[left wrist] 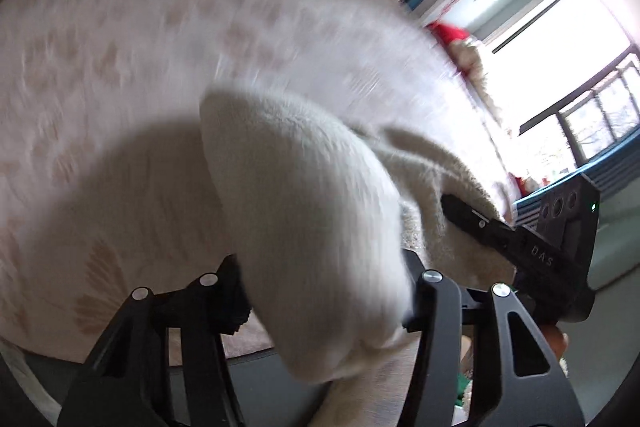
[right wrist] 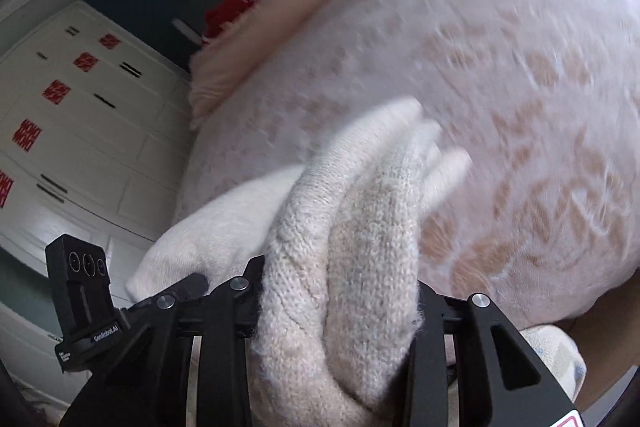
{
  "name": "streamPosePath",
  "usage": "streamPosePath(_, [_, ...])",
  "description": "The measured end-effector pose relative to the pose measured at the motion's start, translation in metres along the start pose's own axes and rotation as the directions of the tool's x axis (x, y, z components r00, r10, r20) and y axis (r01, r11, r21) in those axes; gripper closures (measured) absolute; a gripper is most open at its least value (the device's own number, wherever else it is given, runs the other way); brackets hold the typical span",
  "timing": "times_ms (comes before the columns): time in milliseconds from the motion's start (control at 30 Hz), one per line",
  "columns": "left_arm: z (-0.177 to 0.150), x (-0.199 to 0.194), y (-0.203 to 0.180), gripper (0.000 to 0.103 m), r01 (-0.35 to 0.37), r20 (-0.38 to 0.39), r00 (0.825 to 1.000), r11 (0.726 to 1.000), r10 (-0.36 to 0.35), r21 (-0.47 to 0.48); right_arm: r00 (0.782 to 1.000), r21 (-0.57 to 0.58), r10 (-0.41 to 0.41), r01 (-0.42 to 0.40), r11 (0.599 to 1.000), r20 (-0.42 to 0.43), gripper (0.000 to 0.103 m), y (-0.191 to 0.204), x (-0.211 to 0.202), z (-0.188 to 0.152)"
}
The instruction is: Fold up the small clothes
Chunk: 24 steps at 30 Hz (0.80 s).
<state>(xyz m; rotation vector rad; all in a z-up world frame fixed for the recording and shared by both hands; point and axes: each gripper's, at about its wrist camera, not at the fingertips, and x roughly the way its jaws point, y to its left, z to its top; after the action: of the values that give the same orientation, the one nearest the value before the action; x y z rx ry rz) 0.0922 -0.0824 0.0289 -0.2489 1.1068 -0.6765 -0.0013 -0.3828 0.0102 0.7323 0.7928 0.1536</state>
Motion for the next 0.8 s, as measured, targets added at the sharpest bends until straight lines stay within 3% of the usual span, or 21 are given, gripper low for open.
streamPosePath(100, [0.019, -0.055, -0.013, 0.051, 0.041, 0.089, 0.995, 0.998, -0.045, 0.053, 0.995, -0.094, 0.048, -0.04, 0.995, 0.084, 0.07, 0.048, -0.038, 0.013])
streamPosePath(200, [0.036, -0.111, -0.027, 0.051, 0.041, 0.206, 0.976, 0.99, -0.069, 0.136, 0.979, -0.203, 0.107, -0.071, 0.976, 0.173, 0.07, 0.101, -0.066, 0.032])
streamPosePath(367, [0.056, -0.193, -0.019, 0.047, 0.01, 0.393, 0.915, 0.977, -0.095, 0.213, 0.934, -0.361, 0.253, -0.151, 0.92, 0.253, 0.069, 0.182, -0.073, 0.047])
streamPosePath(433, [0.06, -0.206, 0.001, 0.045, -0.032, 0.424, 0.903, 0.975, -0.065, 0.219, 0.927, -0.378, 0.278, -0.17, 0.91, 0.251, 0.068, 0.197, -0.055, 0.047])
streamPosePath(533, [0.057, -0.199, 0.039, 0.043, -0.087, 0.415, 0.91, 0.973, -0.008, 0.211, 0.945, -0.358, 0.261, -0.179, 0.916, 0.195, 0.066, 0.2, 0.006, 0.043])
streamPosePath(600, [0.061, -0.164, 0.084, 0.042, -0.122, 0.37, 0.928, 0.977, 0.049, 0.177, 0.969, -0.317, 0.217, -0.17, 0.933, 0.12, 0.063, 0.185, 0.063, 0.03])
streamPosePath(667, [0.054, -0.122, 0.134, 0.039, -0.159, 0.289, 0.95, 0.982, 0.122, 0.105, 0.99, -0.232, 0.14, -0.14, 0.963, -0.018, 0.059, 0.152, 0.137, 0.005])
streamPosePath(733, [0.039, -0.079, 0.181, 0.038, -0.203, 0.193, 0.962, 0.979, 0.193, 0.032, 0.987, -0.154, 0.01, -0.035, 0.988, -0.16, 0.059, 0.117, 0.196, -0.022])
streamPosePath(800, [0.011, -0.038, 0.225, 0.04, -0.303, 0.066, 0.95, 0.952, 0.306, -0.05, 0.966, -0.14, -0.119, 0.088, 0.986, -0.228, 0.06, 0.091, 0.221, -0.047])
